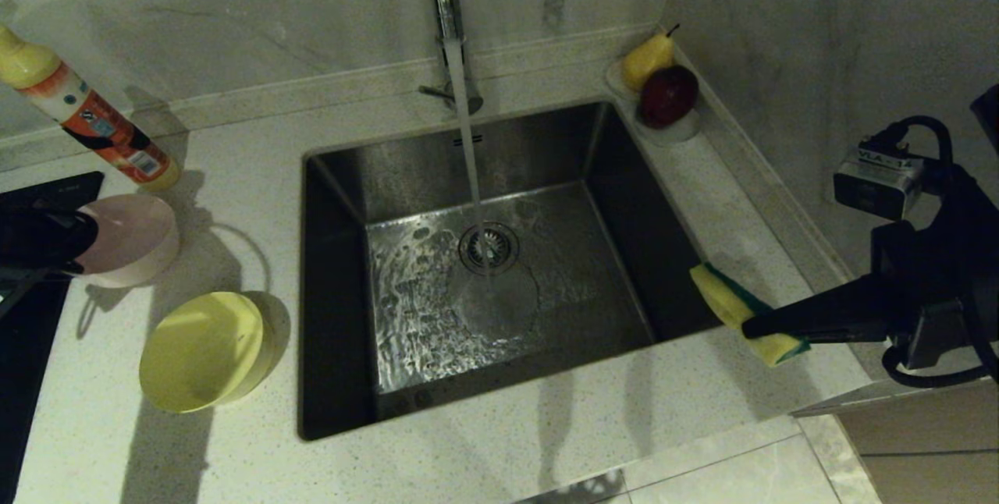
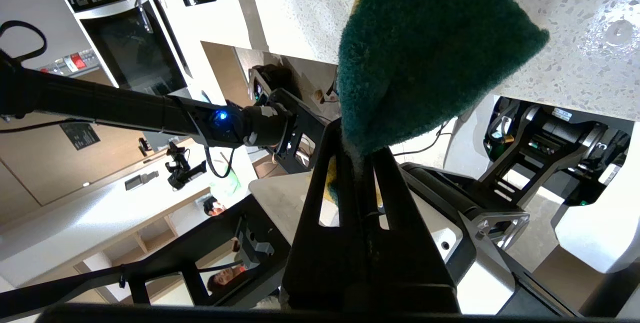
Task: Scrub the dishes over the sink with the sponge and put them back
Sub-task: Place the bowl on the table
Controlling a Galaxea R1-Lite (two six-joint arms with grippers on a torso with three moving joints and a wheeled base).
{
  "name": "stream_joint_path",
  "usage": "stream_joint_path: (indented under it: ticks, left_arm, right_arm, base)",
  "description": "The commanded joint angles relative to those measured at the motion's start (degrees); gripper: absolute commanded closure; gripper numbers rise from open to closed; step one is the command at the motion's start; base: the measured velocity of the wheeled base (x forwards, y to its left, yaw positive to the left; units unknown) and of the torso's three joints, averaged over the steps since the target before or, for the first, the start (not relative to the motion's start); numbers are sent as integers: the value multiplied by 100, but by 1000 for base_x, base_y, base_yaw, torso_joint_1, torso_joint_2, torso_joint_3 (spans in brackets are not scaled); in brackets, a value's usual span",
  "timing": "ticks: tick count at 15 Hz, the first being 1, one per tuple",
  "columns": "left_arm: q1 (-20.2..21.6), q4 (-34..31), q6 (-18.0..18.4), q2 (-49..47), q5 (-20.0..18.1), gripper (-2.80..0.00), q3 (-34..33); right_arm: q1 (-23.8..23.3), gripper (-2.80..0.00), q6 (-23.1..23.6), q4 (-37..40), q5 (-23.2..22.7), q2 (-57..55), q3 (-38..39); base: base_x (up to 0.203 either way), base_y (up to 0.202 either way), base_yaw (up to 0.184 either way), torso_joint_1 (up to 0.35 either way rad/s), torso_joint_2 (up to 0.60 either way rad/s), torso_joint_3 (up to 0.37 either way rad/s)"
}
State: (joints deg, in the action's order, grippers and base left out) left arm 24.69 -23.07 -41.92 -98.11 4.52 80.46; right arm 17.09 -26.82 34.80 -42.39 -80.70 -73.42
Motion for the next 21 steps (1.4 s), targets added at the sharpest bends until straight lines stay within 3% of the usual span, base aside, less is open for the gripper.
stream_joint_path:
  ticks: [1,9,10,18,21]
  left_arm:
    - [22,-12,-20,-212,11,0,-30]
    - [210,202,23,-360,-5,0,-100]
    - [221,205,88,-319,-12,-280,-82]
    - [309,107,86,522,-37,-280,450]
    - [302,-106,330,1247,-36,-280,653]
  right_arm:
    - [-58,0,-16,18,-27,22,-12]
    - [-136,0,-16,18,-191,77,-14]
    - [-136,0,-16,18,-182,80,-14]
    - [-136,0,-16,18,-200,98,-9]
    - [-136,0,-16,18,-200,80,4]
  base:
    - [0,0,0,0,0,0]
    - [0,0,0,0,0,0]
    - [0,0,0,0,0,0]
    - [0,0,0,0,0,0]
    - [0,0,0,0,0,0]
